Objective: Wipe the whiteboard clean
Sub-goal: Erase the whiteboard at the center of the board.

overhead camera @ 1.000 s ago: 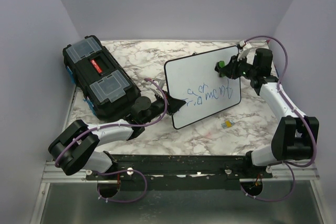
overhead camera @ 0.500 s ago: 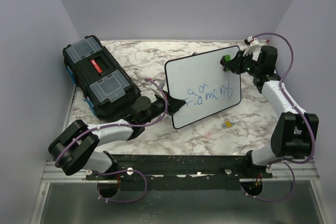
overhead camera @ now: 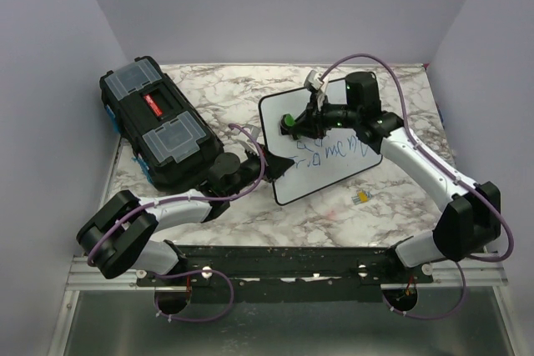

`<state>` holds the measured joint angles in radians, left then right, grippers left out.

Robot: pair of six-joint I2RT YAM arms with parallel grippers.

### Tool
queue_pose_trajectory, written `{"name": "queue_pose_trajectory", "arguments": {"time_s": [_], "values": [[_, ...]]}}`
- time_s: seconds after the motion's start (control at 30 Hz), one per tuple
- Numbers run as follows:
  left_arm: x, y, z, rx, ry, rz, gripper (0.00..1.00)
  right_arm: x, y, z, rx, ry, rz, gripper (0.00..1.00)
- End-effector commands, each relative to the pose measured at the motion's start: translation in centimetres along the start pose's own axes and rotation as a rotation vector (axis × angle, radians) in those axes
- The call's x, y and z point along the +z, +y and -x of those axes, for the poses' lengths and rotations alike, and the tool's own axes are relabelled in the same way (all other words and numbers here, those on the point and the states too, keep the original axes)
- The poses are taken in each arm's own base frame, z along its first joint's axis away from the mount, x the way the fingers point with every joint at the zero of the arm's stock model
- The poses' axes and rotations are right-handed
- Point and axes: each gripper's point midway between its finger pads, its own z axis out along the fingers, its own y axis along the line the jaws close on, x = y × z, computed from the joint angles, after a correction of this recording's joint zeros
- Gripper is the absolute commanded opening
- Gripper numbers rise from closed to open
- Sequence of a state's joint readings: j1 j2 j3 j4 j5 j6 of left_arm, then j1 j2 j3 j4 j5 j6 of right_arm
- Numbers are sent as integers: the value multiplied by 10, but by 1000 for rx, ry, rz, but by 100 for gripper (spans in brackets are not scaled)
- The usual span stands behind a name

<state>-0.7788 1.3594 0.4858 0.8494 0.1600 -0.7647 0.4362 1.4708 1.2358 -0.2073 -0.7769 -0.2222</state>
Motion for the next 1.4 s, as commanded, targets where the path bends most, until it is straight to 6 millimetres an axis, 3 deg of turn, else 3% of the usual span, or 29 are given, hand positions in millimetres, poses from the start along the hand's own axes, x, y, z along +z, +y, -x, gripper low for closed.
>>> {"name": "queue_pose_trajectory", "arguments": {"time_s": [0.0, 0.1, 0.27, 0.37, 0.47, 0.53, 0.63, 0.77, 0.83, 0.97, 1.1, 1.2, 1.27, 1.37], "values": [[2, -51, 20, 139, -38, -196, 0, -8, -3, -23, 26, 66, -86, 1], [1, -51, 21, 142, -38, -197, 0, -31, -39, -28, 50, 54, -257, 1], [2, -52, 21, 141, -37, -199, 0, -108, -131, -46, 225, -35, -519, 1], [1, -53, 21, 141, -38, -200, 0, -153, -181, -70, 277, -49, -694, 1], [0, -52, 22, 145, -40, -198, 0, -179, -214, -89, 327, -44, -787, 1], [0, -52, 22, 146, -43, -197, 0, -182, -220, -94, 337, -42, -781, 1], [1, -52, 22, 144, -42, -198, 0, -167, -206, -89, 341, -68, -664, 0], [2, -53, 22, 142, -40, -201, 0, -134, -167, -64, 310, -96, -489, 1], [2, -53, 22, 141, -40, -200, 0, -114, -139, -46, 267, -105, -409, 1], [3, -53, 23, 139, -42, -199, 0, -59, -63, -14, 160, -85, -216, 1], [3, -54, 24, 136, -43, -201, 0, -13, 6, -5, 92, -37, -44, 1], [3, -54, 24, 137, -43, -195, 0, -3, 8, -9, 118, -10, -49, 0], [1, -53, 24, 140, -45, -191, 0, -7, -15, -12, 109, 6, -176, 1], [0, -52, 23, 143, -46, -188, 0, -36, -61, -11, 147, -31, -368, 1]]}}
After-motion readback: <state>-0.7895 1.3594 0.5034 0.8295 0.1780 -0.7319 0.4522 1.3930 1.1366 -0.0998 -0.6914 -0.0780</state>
